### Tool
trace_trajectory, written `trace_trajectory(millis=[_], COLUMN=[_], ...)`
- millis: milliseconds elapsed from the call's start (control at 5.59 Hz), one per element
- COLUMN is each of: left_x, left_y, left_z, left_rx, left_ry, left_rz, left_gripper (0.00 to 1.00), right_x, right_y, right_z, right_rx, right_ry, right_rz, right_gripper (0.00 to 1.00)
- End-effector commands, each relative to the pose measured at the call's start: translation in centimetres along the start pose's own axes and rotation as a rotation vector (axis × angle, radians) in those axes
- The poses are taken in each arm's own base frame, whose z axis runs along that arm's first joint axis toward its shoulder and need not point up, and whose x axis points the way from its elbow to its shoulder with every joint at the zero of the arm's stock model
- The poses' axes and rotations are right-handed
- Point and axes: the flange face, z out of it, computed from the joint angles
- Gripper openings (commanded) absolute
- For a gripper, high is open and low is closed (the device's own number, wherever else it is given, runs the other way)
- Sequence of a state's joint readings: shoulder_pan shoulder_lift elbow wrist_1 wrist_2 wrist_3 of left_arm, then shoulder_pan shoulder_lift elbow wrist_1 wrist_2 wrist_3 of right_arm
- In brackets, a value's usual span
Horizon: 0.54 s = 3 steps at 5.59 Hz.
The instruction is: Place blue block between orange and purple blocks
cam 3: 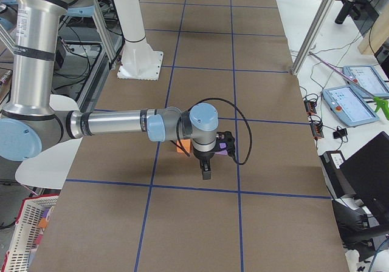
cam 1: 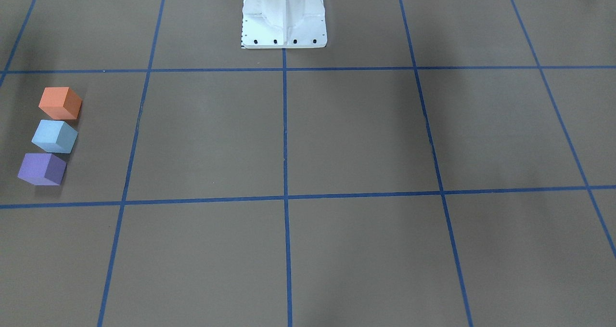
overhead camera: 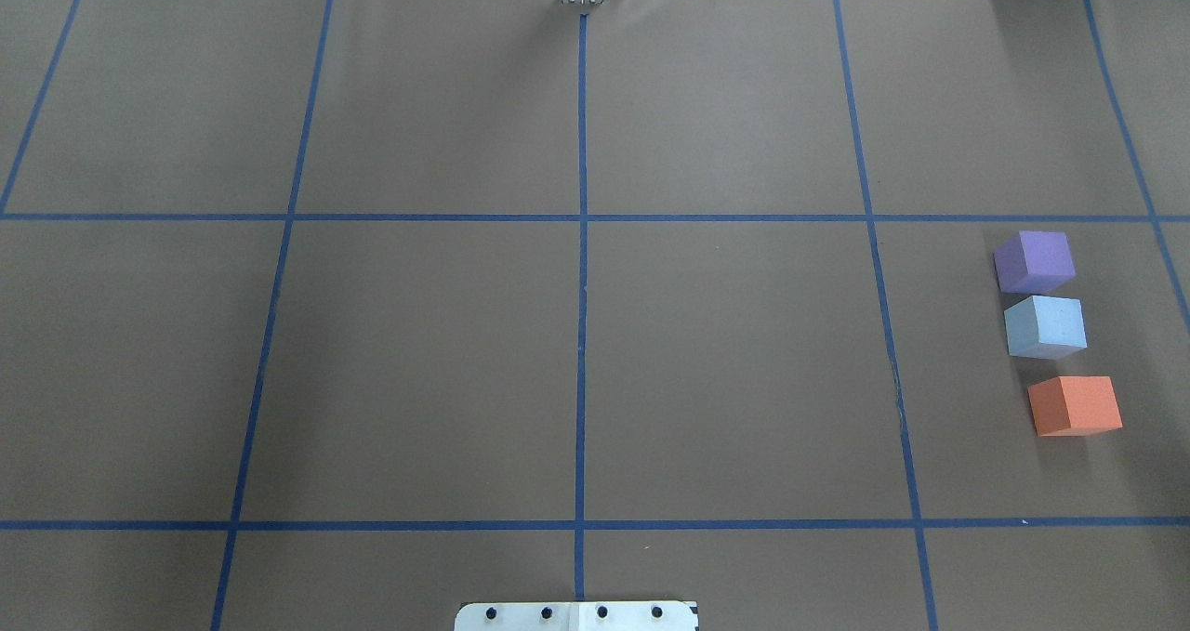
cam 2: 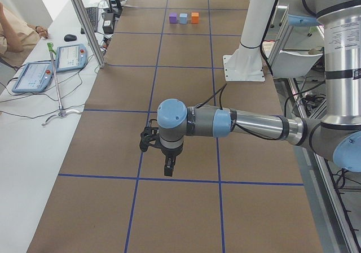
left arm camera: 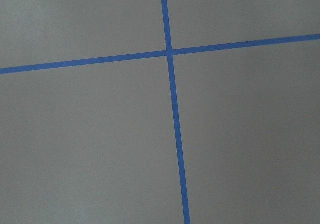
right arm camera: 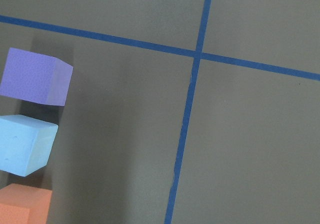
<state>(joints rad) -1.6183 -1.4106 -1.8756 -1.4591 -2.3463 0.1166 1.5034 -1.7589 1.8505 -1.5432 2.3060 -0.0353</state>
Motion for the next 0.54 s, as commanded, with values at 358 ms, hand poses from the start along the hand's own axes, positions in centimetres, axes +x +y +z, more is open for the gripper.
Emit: trace_trajectory(millis=[358], left_x=[-0.70], left_y=[0.79], left_z=[0.79], left_rx=[-0.019], left_ry=[0.001], left_rz=[-0.019], left_gripper=[1.00], right_x=[-0.01], right_y=[-0.08], right_z=[0.03], right_rx=[-0.002], right_ry=[-0.004], right_rz=[0.002], right_gripper=[1.00])
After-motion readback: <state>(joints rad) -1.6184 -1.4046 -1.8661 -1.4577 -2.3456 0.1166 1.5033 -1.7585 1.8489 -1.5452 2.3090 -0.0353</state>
